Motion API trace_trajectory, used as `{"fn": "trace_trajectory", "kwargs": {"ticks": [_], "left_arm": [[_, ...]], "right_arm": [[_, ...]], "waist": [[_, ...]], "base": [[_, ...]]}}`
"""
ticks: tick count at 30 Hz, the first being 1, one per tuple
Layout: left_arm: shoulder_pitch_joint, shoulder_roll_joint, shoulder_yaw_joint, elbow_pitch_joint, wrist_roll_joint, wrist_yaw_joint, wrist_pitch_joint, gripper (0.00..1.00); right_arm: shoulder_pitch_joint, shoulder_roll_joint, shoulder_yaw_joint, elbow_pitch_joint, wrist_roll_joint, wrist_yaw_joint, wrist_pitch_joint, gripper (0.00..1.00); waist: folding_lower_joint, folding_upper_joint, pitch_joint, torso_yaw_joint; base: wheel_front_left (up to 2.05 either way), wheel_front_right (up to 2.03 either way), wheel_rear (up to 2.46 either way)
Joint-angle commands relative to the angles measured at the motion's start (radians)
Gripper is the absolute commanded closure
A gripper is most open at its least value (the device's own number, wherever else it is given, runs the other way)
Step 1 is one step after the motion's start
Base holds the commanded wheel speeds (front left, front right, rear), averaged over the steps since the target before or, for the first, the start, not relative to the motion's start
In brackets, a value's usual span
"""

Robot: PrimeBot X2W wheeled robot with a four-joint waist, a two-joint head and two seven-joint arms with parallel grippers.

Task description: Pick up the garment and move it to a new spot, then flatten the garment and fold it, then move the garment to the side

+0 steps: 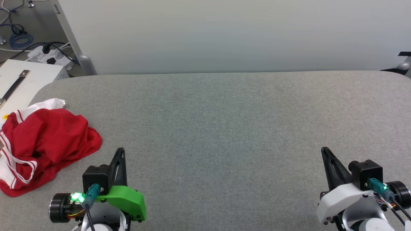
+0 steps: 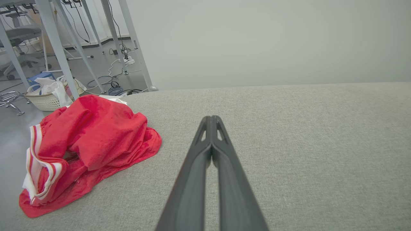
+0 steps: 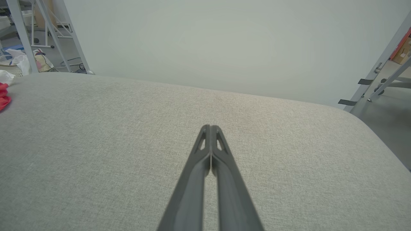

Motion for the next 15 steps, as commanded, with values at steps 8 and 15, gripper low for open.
{"fn": "trace_trajectory", "kwargs": {"ticks": [8,15], "left_arm": [[0.000,0.000,0.000,0.000,-0.001,0.000,0.000,0.00],[-0.003,0.000,-0.005,0.006,-0.008,-0.005,-0.011,0.00]], "right_arm": [[0.000,0.000,0.000,0.000,0.001,0.000,0.000,0.00],[-0.001,0.000,0.001,0.004,0.012,0.000,-0.011,0.00]], "waist": [[0.0000,0.0000,0.000,0.000],[0.0000,0.0000,0.000,0.000]], "base": [[0.00,0.00,0.00],[0.00,0.00,0.00]]}}
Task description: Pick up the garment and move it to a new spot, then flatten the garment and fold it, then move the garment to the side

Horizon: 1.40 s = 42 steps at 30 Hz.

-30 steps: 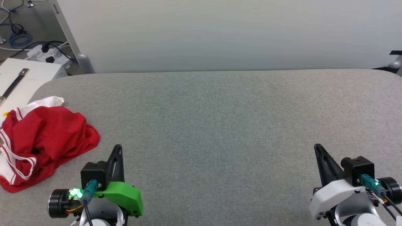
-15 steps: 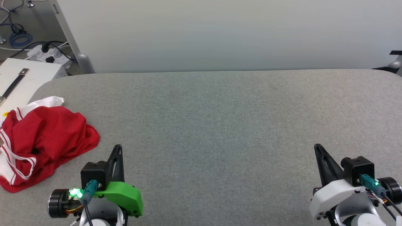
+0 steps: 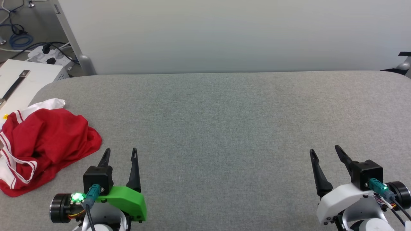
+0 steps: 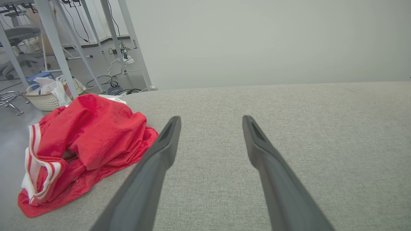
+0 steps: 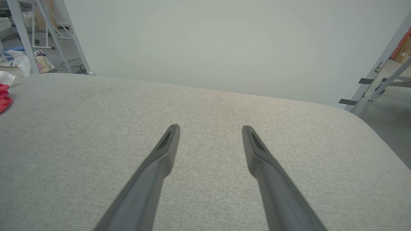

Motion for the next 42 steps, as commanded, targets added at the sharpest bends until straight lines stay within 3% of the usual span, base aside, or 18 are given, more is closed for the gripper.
{"fn": "trace_trajectory", "kwargs": {"ticks": [1,27,42], "left_arm": [[-0.004,0.000,-0.004,0.004,-0.009,-0.006,-0.011,0.00],[-0.012,-0.001,-0.010,0.018,-0.054,-0.025,-0.065,0.00],[-0.026,-0.002,-0.006,0.037,-0.070,-0.034,-0.096,0.00]], "right_arm": [[-0.001,0.000,0.001,0.005,0.010,0.000,-0.012,0.00],[-0.009,0.000,-0.004,-0.009,0.111,0.000,-0.062,0.00],[-0.008,-0.001,-0.003,-0.028,0.115,0.000,-0.060,0.00]], "waist": [[0.0000,0.0000,0.000,0.000],[0.0000,0.0000,-0.005,-0.007],[0.0000,0.0000,-0.003,0.013]], "base": [[0.00,0.00,0.00],[0.00,0.00,0.00],[0.00,0.00,0.00]]}}
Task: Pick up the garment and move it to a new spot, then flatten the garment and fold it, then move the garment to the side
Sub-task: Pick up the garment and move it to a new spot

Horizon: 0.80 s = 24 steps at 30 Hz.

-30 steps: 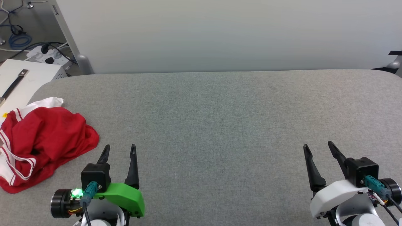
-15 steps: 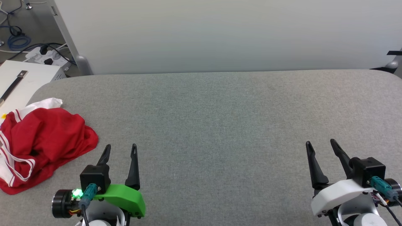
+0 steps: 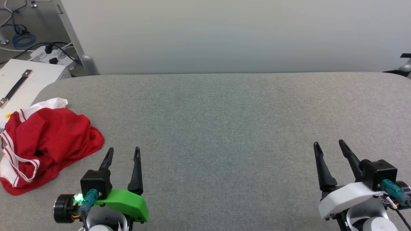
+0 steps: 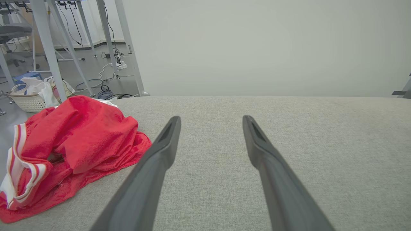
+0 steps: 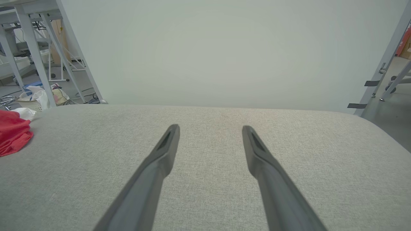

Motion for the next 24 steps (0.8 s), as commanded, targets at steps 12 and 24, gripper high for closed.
{"fn": "trace_trajectory", "kwargs": {"ticks": [12,24], "left_arm": [[-0.033,-0.002,0.031,0.023,-0.006,-0.017,-0.033,0.00],[-0.032,-0.001,0.070,0.039,-0.010,-0.032,-0.058,0.00]], "right_arm": [[-0.006,-0.001,0.043,-0.033,-0.027,0.000,0.006,0.00],[-0.012,-0.001,0.088,-0.042,-0.022,-0.001,0.000,0.00]], "waist": [[0.0000,0.0000,0.003,0.100],[0.0000,0.0000,-0.001,0.245]], "base": [[0.00,0.00,0.00],[0.00,0.00,0.00]]}}
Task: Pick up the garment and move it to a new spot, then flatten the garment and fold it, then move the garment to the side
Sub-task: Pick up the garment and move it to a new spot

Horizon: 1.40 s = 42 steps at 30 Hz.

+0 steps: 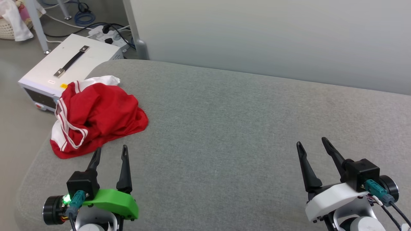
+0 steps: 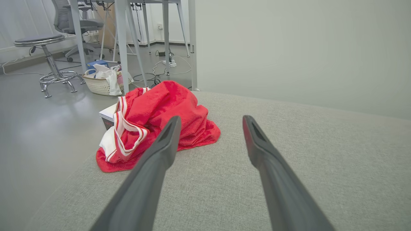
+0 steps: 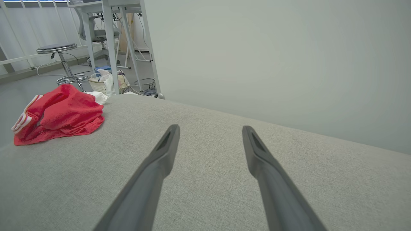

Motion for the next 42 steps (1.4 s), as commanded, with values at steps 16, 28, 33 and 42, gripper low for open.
{"fn": "trace_trajectory", "kwargs": {"ticks": [16,28,33,42], "left_arm": [[-0.023,-0.003,0.037,0.036,-0.024,-0.031,-0.042,0.00],[-0.022,-0.003,0.057,0.062,-0.033,-0.046,-0.066,0.00],[-0.026,-0.004,0.063,0.074,-0.037,-0.052,-0.076,0.00],[-0.037,-0.004,0.070,0.096,-0.038,-0.063,-0.095,0.00]], "right_arm": [[-0.037,-0.002,0.051,-0.004,0.013,0.000,-0.018,0.00],[-0.041,-0.002,0.072,-0.003,0.033,-0.001,-0.035,0.00],[-0.043,-0.002,0.073,-0.003,0.037,-0.001,-0.038,0.00],[-0.045,-0.002,0.072,-0.012,0.039,-0.001,-0.042,0.00]], "waist": [[0.0000,-0.0001,-0.014,0.214],[0.0000,-0.0001,-0.024,0.298],[0.0000,-0.0001,-0.023,0.325],[0.0000,-0.0001,-0.016,0.374]], "base": [[0.00,0.00,0.00],[0.00,0.00,0.00],[0.00,0.00,0.00],[0.00,0.00,0.00]]}}
